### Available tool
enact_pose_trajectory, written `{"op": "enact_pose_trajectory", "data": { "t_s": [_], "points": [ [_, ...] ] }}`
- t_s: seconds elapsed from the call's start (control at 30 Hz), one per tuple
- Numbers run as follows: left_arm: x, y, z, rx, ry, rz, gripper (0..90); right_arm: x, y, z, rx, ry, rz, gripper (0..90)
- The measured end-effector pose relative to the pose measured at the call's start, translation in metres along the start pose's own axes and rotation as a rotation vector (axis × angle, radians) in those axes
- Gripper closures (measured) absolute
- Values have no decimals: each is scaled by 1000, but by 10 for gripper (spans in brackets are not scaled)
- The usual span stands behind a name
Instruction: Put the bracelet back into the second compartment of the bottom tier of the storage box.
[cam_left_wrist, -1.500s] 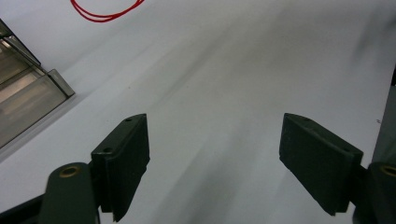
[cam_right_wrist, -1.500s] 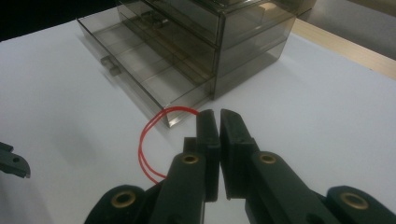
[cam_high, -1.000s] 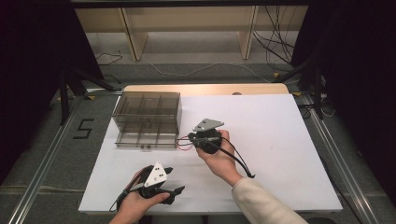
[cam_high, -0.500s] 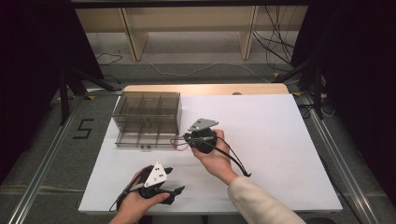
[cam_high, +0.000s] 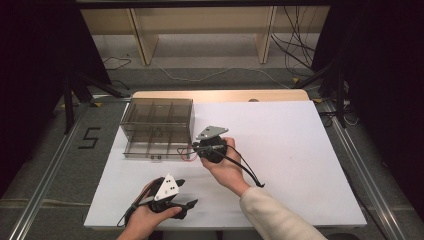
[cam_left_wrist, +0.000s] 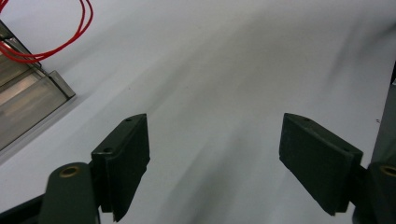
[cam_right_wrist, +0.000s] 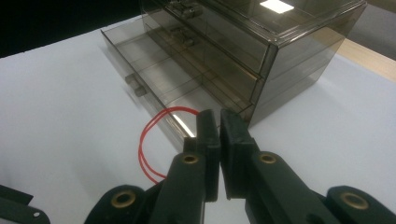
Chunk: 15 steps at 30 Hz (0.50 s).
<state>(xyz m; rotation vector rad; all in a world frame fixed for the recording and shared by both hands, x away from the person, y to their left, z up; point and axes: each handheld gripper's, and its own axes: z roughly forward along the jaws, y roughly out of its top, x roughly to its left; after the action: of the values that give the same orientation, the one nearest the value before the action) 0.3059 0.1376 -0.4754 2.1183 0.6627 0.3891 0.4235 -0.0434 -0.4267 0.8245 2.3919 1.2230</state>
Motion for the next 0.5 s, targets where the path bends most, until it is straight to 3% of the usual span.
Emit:
{"op": "enact_pose_trajectory", "data": {
  "t_s": [0.5],
  "points": [
    [0,0,0,-3,0,5,243,8,10,13,5,22,-7,877]
  ]
}}
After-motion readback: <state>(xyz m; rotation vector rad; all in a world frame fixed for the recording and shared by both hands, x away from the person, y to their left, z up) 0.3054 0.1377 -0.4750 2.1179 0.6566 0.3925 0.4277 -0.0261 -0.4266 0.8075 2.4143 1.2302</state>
